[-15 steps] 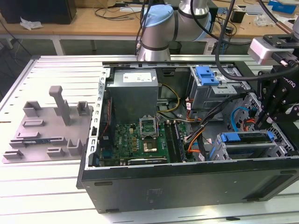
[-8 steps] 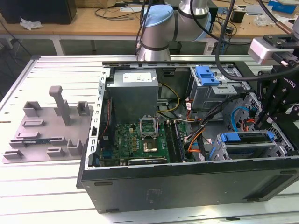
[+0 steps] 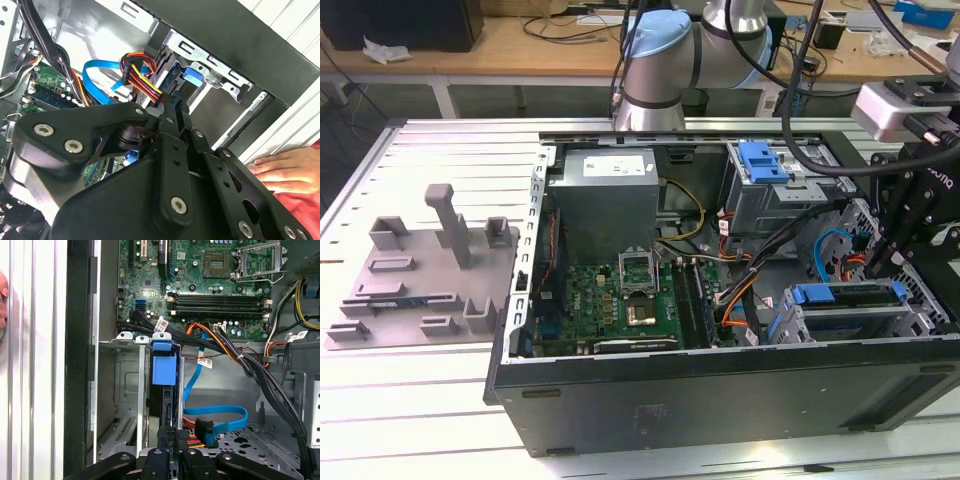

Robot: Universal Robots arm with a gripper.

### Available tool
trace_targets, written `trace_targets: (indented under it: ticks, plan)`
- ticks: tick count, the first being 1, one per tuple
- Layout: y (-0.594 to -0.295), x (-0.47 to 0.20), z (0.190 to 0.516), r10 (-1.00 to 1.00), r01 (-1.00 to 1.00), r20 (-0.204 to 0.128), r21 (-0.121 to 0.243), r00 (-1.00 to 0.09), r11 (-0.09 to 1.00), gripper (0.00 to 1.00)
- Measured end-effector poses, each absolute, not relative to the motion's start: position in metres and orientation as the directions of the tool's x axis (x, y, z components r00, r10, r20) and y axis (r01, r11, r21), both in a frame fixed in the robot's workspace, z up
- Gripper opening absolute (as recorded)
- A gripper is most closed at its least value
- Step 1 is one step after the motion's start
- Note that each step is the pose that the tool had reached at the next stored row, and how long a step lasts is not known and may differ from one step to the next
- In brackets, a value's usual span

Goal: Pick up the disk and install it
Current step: 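Insert the first disk wire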

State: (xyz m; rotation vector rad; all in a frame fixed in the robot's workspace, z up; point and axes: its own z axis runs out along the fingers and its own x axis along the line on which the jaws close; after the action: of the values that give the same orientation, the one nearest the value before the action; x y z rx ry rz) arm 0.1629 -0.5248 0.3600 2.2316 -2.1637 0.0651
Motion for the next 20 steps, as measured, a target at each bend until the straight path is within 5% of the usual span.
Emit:
trace_targets:
  ticks: [20]
  plan:
    - [-0.5252,0.1629,0.3544,-0.998,-0.999,0.053,-0.006,0.031,-0.031,0.17]
